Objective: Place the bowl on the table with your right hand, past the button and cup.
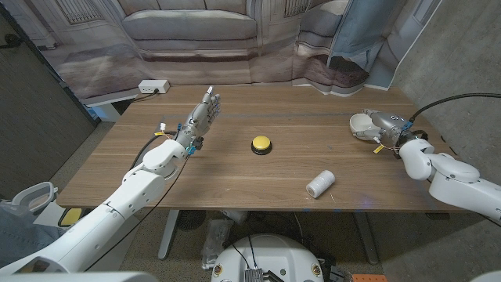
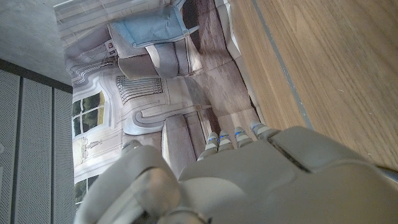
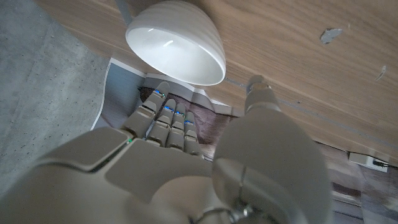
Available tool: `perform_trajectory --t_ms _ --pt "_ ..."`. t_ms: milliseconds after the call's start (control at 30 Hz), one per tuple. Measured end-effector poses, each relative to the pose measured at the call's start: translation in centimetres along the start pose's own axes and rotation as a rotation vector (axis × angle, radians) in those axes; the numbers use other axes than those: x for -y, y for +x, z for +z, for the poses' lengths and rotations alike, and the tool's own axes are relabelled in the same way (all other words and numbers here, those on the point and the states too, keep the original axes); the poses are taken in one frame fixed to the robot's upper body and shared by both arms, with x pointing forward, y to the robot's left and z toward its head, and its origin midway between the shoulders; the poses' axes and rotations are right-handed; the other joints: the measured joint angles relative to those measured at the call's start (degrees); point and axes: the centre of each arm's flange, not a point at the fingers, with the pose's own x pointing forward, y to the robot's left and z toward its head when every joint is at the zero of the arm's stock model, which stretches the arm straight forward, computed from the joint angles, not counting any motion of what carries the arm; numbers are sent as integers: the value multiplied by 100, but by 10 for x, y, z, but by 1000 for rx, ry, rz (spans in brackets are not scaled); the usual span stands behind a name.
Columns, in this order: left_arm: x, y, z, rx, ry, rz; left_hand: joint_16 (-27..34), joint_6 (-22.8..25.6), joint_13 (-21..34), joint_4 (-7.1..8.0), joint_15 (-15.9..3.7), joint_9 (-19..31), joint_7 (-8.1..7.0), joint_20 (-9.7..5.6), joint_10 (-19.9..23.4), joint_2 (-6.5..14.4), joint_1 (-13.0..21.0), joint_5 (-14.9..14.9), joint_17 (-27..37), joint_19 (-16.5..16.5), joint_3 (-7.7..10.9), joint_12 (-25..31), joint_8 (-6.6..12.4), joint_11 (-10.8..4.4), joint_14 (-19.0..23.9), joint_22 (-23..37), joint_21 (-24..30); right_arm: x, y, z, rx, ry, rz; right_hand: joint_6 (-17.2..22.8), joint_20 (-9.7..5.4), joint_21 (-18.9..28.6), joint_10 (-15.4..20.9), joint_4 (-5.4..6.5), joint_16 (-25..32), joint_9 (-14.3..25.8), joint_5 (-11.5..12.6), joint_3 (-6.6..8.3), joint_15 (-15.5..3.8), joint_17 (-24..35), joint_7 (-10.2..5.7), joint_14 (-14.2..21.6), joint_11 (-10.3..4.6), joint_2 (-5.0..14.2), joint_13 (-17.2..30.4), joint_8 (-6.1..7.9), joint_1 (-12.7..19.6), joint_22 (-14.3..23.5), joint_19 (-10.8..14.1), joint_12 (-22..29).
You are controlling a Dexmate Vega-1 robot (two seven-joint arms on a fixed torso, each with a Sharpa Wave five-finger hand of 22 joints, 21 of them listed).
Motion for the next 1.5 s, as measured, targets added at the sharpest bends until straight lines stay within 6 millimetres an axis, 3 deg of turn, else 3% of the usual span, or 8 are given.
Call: perform_trajectory --t_ms 333,1100,1500 --pt "-1 -1 -1 -5 -2 5 0 0 0 0 0 0 0 0 0 0 0 0 0 0 -47 0 0 0 0 0 0 -5 4 1 -12 -34 11 203 -1 0 194 -8 30 0 65 40 -2 1 -17 164 -30 12 0 21 172 0 82 47" --pt "-3 -4 2 -14 0 13 0 0 0 0 0 0 0 0 32 23 -23 0 0 0 -47 0 0 -32 0 0 0 -17 7 1 -32 -91 10 779 -14 66 814 73 64 3 150 86 -18 42 -365 513 -259 109 28 129 328 14 361 220" --pt "-3 -3 4 -20 5 11 0 0 0 0 0 0 0 0 32 56 10 0 0 0 -46 0 0 -32 0 0 0 -25 6 -2 -41 -115 -10 1076 -37 111 1097 107 127 -14 150 120 -25 69 -394 819 -295 208 29 217 426 41 549 309"
